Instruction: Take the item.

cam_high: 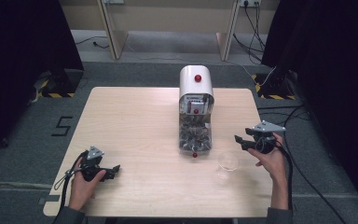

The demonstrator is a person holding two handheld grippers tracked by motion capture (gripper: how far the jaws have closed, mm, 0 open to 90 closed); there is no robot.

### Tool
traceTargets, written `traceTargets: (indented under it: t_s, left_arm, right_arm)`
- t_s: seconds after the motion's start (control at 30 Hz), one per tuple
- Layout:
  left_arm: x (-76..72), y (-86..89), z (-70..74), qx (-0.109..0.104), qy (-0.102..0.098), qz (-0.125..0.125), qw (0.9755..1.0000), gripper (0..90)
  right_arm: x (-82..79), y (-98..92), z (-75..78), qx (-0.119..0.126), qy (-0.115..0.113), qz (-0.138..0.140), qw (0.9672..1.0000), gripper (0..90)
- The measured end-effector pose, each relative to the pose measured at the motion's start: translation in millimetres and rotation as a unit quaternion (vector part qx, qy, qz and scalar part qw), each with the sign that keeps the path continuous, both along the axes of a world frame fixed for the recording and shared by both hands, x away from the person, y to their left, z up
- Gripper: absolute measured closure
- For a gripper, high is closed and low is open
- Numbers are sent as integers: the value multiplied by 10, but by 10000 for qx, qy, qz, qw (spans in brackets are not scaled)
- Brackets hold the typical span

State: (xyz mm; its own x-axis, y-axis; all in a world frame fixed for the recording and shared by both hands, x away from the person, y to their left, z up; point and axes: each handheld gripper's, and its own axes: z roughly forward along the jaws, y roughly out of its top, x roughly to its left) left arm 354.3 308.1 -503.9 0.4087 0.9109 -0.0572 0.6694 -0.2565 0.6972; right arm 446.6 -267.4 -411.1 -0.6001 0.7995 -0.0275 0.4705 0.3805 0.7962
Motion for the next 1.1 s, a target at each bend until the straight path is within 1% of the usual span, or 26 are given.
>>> traceTargets:
  t_s: [0.1, 0.2, 0.3, 0.43, 0.6, 0.7, 0.83, 0.93, 1.0, 1.1]
  left_arm:
    - [0, 0, 0, 0, 1, 0, 10000, 0]
    - [0, 0, 0, 0, 1, 1, 10000, 0]
    - [0, 0, 0, 1, 2, 0, 10000, 0]
    - [0, 0, 0, 0, 1, 0, 10000, 0]
    - [0, 0, 0, 0, 0, 1, 10000, 0]
    - [0, 0, 0, 0, 1, -1, 10000, 0]
    - [0, 0, 0, -1, 2, -1, 10000, 0]
    - [0, 0, 0, 1, 1, 0, 10000, 0]
    - [0, 0, 0, 0, 3, -1, 10000, 0]
    - [0, 0, 0, 0, 3, -1, 10000, 0]
  right_arm:
    - [21, 77, 82, 57, -58, 120, 9999, 427]
    - [25, 149, 134, -2, -81, 248, 9997, 429]
    - [41, 212, 153, -61, -119, 350, 9993, 430]
    - [80, 289, 168, -62, -98, 446, 9989, 436]
    - [131, 412, 191, -86, -59, 677, 9977, 444]
    - [181, 541, 226, -138, -62, 872, 9961, 450]
    - [243, 748, 259, -211, -35, 1169, 9929, 463]
    - [276, 874, 251, -261, 1, 1326, 9908, 470]
    - [286, 945, 236, -290, -13, 1379, 9900, 479]
    - [287, 1044, 207, -333, 45, 1548, 9874, 493]
